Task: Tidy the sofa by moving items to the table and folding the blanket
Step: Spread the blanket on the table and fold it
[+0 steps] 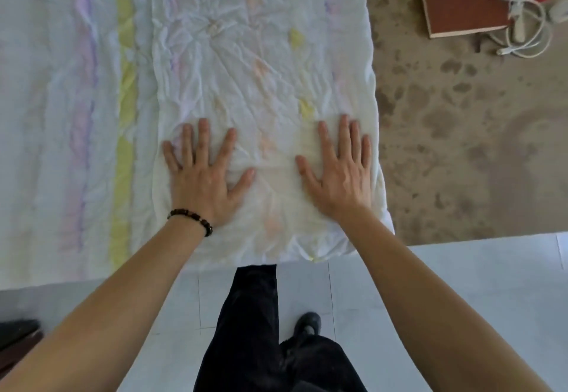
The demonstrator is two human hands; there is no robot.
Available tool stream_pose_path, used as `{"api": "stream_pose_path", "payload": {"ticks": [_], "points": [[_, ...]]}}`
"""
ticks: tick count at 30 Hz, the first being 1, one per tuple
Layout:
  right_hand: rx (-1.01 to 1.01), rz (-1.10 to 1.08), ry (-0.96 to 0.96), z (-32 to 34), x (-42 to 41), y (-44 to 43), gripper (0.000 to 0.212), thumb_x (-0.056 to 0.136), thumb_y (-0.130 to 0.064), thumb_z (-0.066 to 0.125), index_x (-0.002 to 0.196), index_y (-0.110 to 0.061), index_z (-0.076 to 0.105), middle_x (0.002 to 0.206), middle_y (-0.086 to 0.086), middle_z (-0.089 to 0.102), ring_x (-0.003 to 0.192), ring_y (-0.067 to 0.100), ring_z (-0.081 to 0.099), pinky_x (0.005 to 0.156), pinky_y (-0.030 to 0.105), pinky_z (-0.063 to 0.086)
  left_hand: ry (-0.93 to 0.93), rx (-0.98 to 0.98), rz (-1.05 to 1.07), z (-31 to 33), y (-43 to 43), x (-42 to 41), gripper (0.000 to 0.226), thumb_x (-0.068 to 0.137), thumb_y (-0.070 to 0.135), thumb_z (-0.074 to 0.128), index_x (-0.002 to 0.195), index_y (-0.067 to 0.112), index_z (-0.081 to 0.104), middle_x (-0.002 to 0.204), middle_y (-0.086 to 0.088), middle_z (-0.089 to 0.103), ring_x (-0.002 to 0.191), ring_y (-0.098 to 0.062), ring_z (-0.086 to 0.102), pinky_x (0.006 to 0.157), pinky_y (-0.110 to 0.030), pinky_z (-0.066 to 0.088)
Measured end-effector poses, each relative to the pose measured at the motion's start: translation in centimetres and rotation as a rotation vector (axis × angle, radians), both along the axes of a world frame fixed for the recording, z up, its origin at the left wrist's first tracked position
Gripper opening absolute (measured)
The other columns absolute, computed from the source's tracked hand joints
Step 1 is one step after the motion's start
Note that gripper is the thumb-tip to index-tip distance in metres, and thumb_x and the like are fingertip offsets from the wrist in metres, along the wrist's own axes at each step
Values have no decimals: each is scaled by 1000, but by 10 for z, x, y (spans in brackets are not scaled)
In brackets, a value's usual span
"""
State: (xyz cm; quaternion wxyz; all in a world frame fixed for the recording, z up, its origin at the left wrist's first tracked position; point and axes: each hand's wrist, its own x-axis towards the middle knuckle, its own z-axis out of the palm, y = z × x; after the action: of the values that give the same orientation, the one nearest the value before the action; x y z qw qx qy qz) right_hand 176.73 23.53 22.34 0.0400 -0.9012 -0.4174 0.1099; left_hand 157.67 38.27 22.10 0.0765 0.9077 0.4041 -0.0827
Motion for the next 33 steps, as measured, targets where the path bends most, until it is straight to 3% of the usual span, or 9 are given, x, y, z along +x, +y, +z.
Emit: {"api": "stream_pose_path", "payload": {"ticks": [8,13,18,20,22,26,29,31,33], "points": [[200,-6,-59,-2,-40,-84,62,103,-53,27,154,-18,30,163,20,12,152,35,10,124,48,9,-207,137,138,5,-84,-49,61,102,53,20,154,21,24,163,-17,7,150,-35,6,119,-58,5],[205,33,-23,-24,-87,-180,64,104,-49,34,158,-17,19,164,20,7,152,35,4,123,48,6,-201,92,146,-22,-158,-126,64,102,52,28,156,19,17,162,-20,7,150,-35,4,119,-58,2],[509,-406,176,-26,-108,-184,77,98,-27,53,157,-6,8,163,20,-1,150,29,11,119,40,11,-648,-86,739,-27,-166,-153,72,92,18,56,152,8,19,158,-16,19,144,-32,22,112,-48,25],[589,-599,299,-26,-107,-169,83,91,-12,52,157,-6,3,163,15,-5,150,25,11,121,37,18,-838,-265,902,-24,-150,-152,70,90,10,56,149,9,19,148,-11,36,131,-24,42,100,-31,44],[638,-663,316,-25,-108,-160,80,91,-11,53,157,-12,8,162,10,-5,147,21,17,115,29,31,-938,-322,1036,-18,-138,-149,57,91,13,56,139,11,25,124,-5,55,101,-14,58,76,-17,49],[693,-730,260,-18,-104,-162,49,98,-16,54,144,-22,40,156,2,14,115,4,43,78,-2,38,-928,-314,1117,-18,-135,-152,35,93,16,59,124,10,44,93,6,59,88,-12,59,79,-22,47],[601,-770,243,-12,-85,-172,36,98,-16,53,131,-28,51,141,-1,36,100,16,57,79,15,46,-811,-294,1058,-22,-139,-162,25,95,13,55,120,9,52,96,3,59,88,-15,58,77,-23,45],[470,-778,206,-7,-81,-174,39,94,-11,53,130,-26,50,138,2,41,108,23,56,95,34,45,-761,-300,1038,-21,-141,-170,24,95,13,55,119,10,54,99,1,59,95,-18,60,76,-25,43],[394,-734,85,0,-85,-168,47,86,-6,52,131,-19,48,143,9,36,122,31,45,105,39,33,-763,-228,968,-14,-135,-176,26,92,12,55,118,10,54,106,-3,59,101,-21,58,76,-28,42]]}}
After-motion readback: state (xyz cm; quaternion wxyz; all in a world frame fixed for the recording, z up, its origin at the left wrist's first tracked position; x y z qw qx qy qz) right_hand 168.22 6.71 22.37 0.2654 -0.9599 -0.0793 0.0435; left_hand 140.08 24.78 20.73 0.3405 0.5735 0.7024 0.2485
